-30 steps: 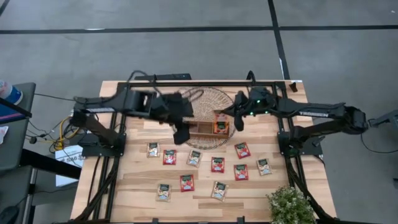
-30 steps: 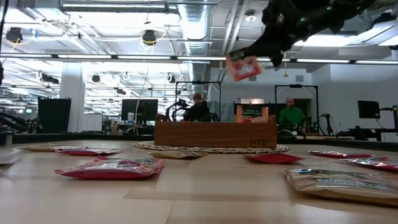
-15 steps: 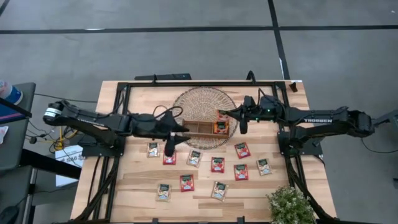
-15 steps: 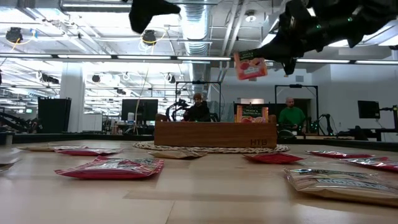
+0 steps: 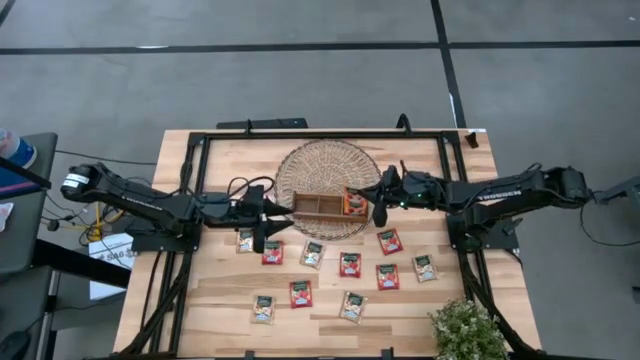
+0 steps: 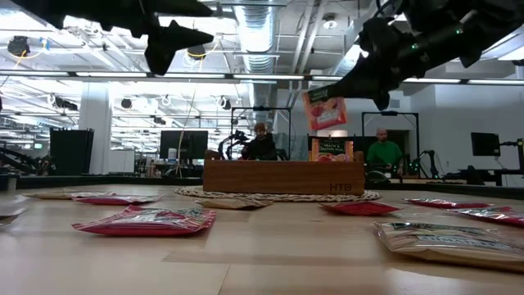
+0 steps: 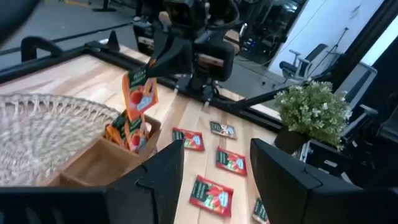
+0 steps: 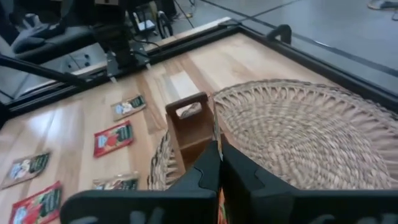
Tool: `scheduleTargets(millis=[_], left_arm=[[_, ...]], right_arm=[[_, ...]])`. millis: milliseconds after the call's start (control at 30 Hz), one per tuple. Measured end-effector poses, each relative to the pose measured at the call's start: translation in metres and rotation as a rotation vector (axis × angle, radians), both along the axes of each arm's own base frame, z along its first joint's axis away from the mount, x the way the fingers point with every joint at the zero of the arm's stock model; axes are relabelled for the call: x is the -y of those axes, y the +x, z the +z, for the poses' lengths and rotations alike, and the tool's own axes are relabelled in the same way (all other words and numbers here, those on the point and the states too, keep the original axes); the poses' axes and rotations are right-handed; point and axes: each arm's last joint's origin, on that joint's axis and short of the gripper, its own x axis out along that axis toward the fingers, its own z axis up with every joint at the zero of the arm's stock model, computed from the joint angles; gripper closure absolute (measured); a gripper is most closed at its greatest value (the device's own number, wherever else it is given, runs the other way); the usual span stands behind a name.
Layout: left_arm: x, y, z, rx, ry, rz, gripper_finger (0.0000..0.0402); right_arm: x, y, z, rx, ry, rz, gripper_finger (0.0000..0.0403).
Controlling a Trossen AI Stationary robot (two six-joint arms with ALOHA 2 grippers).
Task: Pick & Place Tea
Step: Put the orange tea bag into the right section of the wooden organizer
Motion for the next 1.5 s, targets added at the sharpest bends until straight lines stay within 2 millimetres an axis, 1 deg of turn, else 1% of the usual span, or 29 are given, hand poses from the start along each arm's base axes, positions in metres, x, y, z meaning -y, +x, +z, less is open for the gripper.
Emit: scheduleTargets(millis=[167, 267, 333, 433, 533, 700, 867, 1000, 1133, 1300, 1500], left_arm=[[0.001, -0.002, -0.002, 0.012, -0.007, -0.012, 0.0225], [0.001, -0.003, -0.007, 0.000, -0.023, -0.015, 0.0225], [0.001, -0.004, -0.008, 0.013, -0.028, -0.020, 0.0225], [0.001, -0.004, -0.010, 0.015, -0.028, -0.020, 0.0225], [0.001, -0.004, -0.010, 0.016, -0.028, -0.020, 0.0224], [0.001, -0.004, -0.010, 0.014, -0.016, -0.021, 0.0224], [0.001, -0.004, -0.010, 0.014, -0.008, -0.022, 0.0224], [0.001, -0.004, -0.010, 0.013, -0.008, -0.030, 0.0224], [0.002, -0.004, -0.010, 0.012, -0.023, -0.063, 0.0224], [0.003, -0.004, -0.010, 0.010, -0.031, -0.075, 0.0224], [0.003, -0.004, -0.010, 0.009, -0.035, -0.074, 0.0224]], right_arm=[[0.001, -0.006, -0.012, 0.011, 0.031, -0.016, 0.0403], [0.000, -0.016, -0.021, 0.068, 0.059, -0.023, 0.0403], [-0.001, -0.022, -0.024, 0.136, 0.078, -0.007, 0.0403], [-0.003, -0.025, -0.026, 0.183, 0.095, 0.037, 0.0403], [-0.004, -0.025, -0.027, 0.170, 0.097, 0.060, 0.0403], [-0.003, -0.021, -0.036, 0.134, 0.093, 0.058, 0.0403], [-0.002, -0.012, -0.045, 0.140, 0.103, 0.045, 0.0403], [-0.001, -0.007, -0.058, 0.106, 0.123, 0.038, 0.0403], [-0.001, -0.005, -0.063, 0.089, 0.126, 0.038, 0.0403], [-0.001, -0.008, -0.062, 0.101, 0.120, 0.038, 0.0403], [-0.001, -0.017, -0.065, 0.094, 0.115, 0.026, 0.0403]])
